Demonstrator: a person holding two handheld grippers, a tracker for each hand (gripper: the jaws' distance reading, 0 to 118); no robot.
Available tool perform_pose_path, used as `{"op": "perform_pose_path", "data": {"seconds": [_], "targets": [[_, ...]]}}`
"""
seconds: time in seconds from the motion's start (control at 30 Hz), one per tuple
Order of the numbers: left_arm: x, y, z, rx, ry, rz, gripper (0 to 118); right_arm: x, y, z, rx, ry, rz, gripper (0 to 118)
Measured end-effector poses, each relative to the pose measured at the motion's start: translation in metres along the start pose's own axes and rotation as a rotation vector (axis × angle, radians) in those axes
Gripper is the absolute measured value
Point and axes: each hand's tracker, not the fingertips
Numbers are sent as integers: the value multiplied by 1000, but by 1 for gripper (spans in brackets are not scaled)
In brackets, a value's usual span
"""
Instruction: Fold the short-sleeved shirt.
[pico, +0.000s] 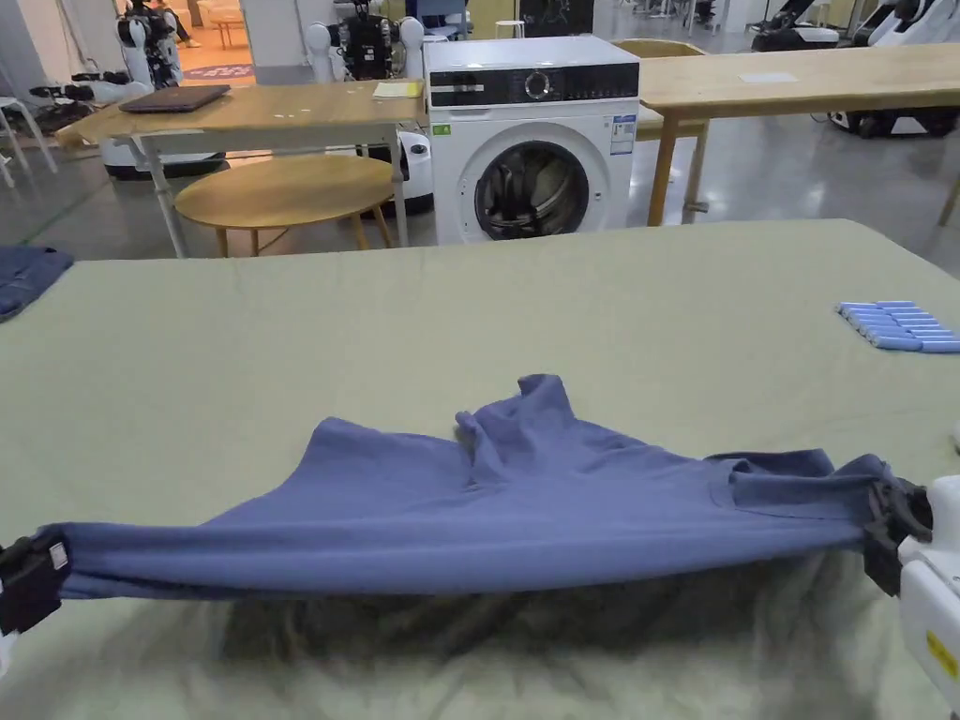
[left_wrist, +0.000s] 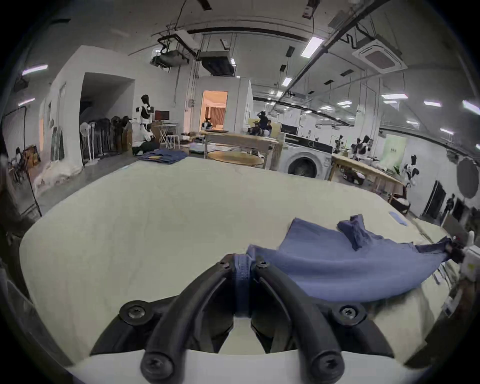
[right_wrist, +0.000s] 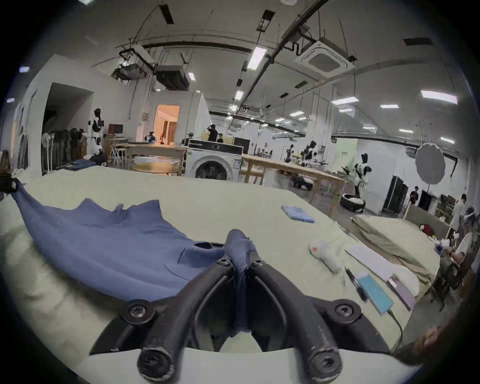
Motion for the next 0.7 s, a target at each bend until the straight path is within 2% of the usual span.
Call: {"op": "perform_pose_path", "data": {"seconds": [0.13,0.23,0.4,0.53,0.57,0.6,0.63,0.67,0.7], "targets": [[-16,-36,52,-29,-30,36,4,10,-25,50,-35,29,-9,5],[-24,-68,68,-138,-27,48,4,11,-50,73,-89,37,6,5],[-32,-98,77,-179,-18,33,4,14,-79,83,-161,22,8,5],[-20,-109,72,-213,2,-115,5,13,-94,75,-196,13,61,7],[-16,-111,71,-218,28,-163,13,12,-97,74,-206,1,79,11],[-11,-112,72,-217,39,-198,32,11,-99,77,-179,-8,84,25],[-8,-115,78,-202,50,-210,69,11,-99,81,-162,-10,91,50],[-6,-115,82,-189,12,-206,107,11,-98,85,-159,-17,88,87],[-4,-113,88,-181,-7,-205,114,12,-96,91,-154,-24,74,105]]}}
